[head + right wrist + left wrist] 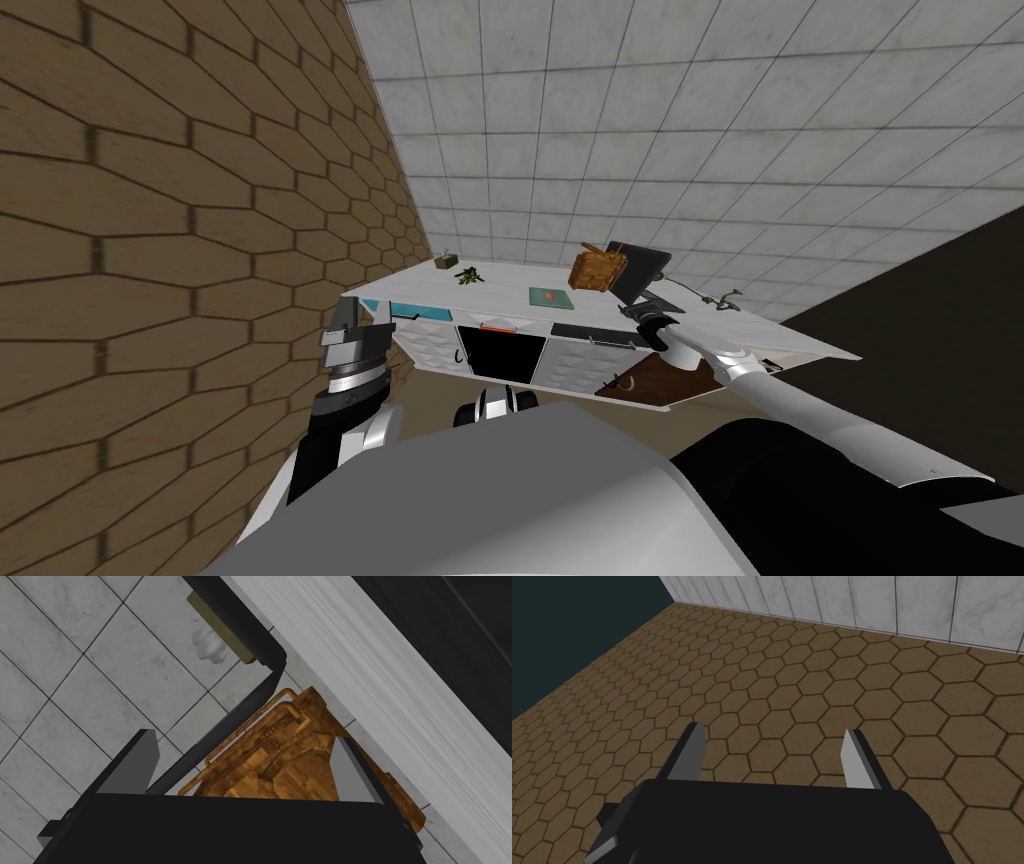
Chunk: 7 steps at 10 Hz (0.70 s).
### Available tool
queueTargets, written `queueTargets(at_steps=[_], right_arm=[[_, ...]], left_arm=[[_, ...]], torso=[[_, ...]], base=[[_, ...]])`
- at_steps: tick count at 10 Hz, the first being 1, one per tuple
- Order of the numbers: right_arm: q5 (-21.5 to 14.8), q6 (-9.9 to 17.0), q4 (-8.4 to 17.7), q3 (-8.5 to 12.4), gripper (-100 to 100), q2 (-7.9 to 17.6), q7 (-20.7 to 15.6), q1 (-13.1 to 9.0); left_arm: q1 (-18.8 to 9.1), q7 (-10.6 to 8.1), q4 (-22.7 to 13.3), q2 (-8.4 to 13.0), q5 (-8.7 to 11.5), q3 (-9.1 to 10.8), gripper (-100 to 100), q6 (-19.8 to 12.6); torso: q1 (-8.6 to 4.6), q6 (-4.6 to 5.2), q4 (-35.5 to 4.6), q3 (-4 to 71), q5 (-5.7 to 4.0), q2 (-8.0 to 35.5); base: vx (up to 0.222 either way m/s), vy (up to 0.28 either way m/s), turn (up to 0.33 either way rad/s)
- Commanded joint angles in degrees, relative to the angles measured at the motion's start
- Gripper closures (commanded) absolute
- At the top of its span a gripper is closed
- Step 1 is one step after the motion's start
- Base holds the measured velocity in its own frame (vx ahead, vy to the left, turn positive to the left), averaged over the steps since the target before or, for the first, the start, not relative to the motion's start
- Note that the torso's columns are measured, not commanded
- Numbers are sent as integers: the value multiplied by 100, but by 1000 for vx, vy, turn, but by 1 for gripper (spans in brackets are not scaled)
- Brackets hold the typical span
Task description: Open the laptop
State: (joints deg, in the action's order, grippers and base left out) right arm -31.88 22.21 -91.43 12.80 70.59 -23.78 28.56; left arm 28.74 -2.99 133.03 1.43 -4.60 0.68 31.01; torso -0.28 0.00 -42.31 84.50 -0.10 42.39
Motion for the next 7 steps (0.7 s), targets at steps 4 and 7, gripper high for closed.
queueTargets(at_steps=[4,7], right_arm=[[627,-207,118,0,100,290,319,24],[1180,-414,236,-1,100,579,638,47]], left_arm=[[0,0,0,0,0,0,0,0],[0,0,0,0,0,0,0,0]], torso=[[30,0,1,4,11,-6],[28,-1,3,9,11,-13]], base=[[-20,-7,3],[-20,-5,3]])
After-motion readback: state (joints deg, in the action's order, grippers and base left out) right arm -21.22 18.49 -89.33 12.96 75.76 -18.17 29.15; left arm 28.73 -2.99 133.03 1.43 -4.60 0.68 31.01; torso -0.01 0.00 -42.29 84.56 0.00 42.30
